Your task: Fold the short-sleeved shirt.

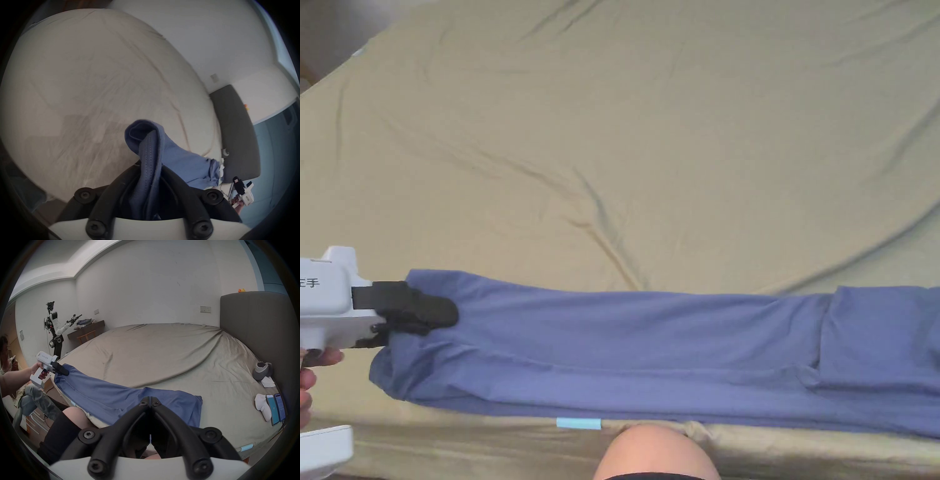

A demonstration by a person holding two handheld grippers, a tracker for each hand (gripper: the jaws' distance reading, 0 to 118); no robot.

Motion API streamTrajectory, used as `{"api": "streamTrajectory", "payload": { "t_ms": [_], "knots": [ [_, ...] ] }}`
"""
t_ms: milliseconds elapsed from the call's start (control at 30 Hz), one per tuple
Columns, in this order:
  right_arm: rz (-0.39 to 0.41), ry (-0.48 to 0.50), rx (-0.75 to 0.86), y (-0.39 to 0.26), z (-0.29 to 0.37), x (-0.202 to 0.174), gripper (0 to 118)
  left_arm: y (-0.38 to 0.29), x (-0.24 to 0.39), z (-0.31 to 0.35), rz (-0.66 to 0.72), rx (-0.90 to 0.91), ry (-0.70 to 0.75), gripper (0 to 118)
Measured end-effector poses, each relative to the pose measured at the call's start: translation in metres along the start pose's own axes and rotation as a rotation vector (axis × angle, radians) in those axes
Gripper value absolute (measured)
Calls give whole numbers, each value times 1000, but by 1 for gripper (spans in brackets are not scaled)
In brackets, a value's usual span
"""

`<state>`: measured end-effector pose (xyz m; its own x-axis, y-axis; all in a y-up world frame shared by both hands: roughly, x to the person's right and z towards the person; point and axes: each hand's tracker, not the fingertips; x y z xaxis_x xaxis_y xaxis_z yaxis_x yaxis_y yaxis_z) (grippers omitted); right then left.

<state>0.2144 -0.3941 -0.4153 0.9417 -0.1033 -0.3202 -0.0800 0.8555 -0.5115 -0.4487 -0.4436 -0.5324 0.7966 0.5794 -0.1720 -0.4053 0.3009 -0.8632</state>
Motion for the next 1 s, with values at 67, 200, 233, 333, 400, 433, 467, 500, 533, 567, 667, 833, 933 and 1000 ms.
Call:
{"api": "streamTrajectory", "payload": {
  "t_ms": [67, 200, 233, 333, 400, 433, 467, 500, 533, 567, 667, 833, 933, 1000],
  "knots": [
    [2, 12, 4, 0, 2, -3, 0, -1, 30, 0, -61, -46, 86, 5],
    [-25, 67, 37, 0, 9, -8, 0, -1, 103, -8, -102, -72, 82, 5],
    [-26, 79, 40, 0, 11, -9, 0, -2, 120, -11, -123, -74, 90, 5],
    [28, 81, 61, 0, 18, -11, 0, -11, 178, -29, -210, -91, 109, 5],
    [32, 69, 68, -1, 22, -9, 0, -19, 209, -47, -227, -115, 131, 5],
    [28, 71, 72, -2, 25, -6, 0, -24, 222, -60, -251, -132, 136, 5],
    [20, 82, 76, -2, 28, -1, 0, -29, 234, -71, -262, -142, 140, 5],
    [11, 81, 79, -3, 30, 3, 0, -36, 244, -84, -267, -153, 143, 5],
    [1, 72, 83, -5, 32, 8, 0, -41, 253, -96, -276, -167, 140, 5],
    [-3, 62, 85, -5, 34, 13, 0, -47, 264, -111, -277, -181, 139, 5],
    [-17, 30, 94, -7, 37, 27, 0, -68, 287, -153, -282, -225, 135, 5],
    [-54, 6, 91, -11, 35, 43, 0, -100, 307, -205, -304, -273, 161, 54],
    [-59, -3, 82, -14, 32, 46, 0, -111, 320, -193, -354, -311, 108, 92],
    [-63, 5, 70, -16, 29, 46, 0, -112, 324, -166, -399, -267, 44, 92]
  ]
}}
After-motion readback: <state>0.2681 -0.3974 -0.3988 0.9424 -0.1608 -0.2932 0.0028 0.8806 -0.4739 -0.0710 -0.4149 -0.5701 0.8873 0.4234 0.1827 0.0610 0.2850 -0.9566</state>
